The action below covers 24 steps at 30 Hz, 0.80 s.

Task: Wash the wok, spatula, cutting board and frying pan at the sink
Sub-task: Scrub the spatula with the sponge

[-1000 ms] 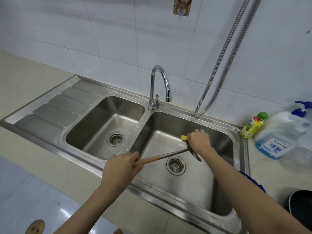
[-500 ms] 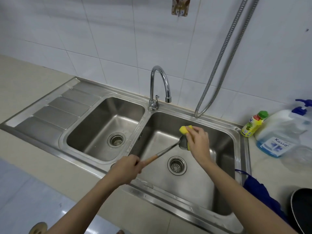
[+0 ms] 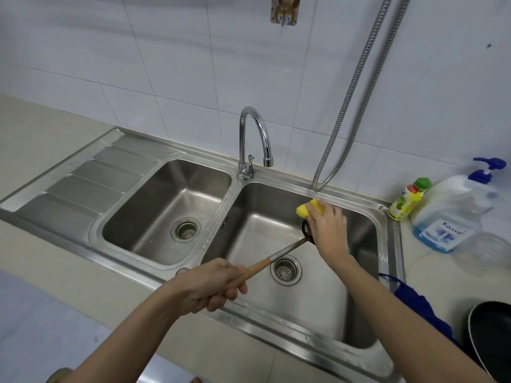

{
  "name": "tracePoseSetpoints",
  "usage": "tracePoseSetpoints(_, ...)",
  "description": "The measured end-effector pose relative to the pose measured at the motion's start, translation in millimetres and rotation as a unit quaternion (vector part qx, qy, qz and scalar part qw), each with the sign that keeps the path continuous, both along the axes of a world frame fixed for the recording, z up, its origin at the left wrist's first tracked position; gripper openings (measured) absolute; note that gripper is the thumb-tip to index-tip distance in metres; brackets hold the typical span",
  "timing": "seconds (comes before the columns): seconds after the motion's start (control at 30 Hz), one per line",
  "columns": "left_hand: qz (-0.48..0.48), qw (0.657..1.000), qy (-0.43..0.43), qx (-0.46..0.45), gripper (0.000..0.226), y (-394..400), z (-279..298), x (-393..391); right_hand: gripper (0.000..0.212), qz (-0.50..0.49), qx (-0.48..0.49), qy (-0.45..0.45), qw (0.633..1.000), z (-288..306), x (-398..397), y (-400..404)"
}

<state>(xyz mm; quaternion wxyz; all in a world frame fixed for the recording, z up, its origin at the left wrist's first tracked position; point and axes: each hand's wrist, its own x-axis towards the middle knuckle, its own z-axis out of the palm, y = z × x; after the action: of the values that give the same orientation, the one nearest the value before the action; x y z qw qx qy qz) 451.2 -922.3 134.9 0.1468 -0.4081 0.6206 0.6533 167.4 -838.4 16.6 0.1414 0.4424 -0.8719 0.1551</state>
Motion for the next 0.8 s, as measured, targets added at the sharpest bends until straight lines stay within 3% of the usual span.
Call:
tracePoseSetpoints(0.1,0.007,1.000,-0.004,-0.025,0.040,3,-4,-10,0.036,0.071,0.028,-0.091,0.993,-10,8,4)
tracePoseSetpoints(0.17,0.017,0.999,-0.004,-0.029,0.039,4,-7,-14,0.047,0.100,0.039,-0.096,0.990,-13,12,6)
tracePoseSetpoints(0.3,0.023,1.000,0.008,-0.017,0.038,-1,-5,-9,0.027,0.018,0.023,-0.031,0.999,-4,-12,10)
tracePoseSetpoints(0.4,0.025,1.000,0.009,-0.014,0.038,-4,-2,-7,0.026,-0.017,0.004,-0.041,0.999,2,-28,13)
tracePoseSetpoints(0.57,0.014,1.000,0.011,-0.004,0.037,-3,-5,-12,0.031,0.140,-0.011,-0.001,0.990,0,6,4)
tracePoseSetpoints(0.73,0.020,0.999,0.023,0.016,0.036,-3,-1,-1,0.024,-0.050,-0.006,-0.061,0.997,12,-15,9)
tracePoseSetpoints(0.8,0.015,1.000,0.023,0.015,0.036,-1,0,-3,0.027,-0.063,-0.024,-0.087,0.994,10,-12,8)
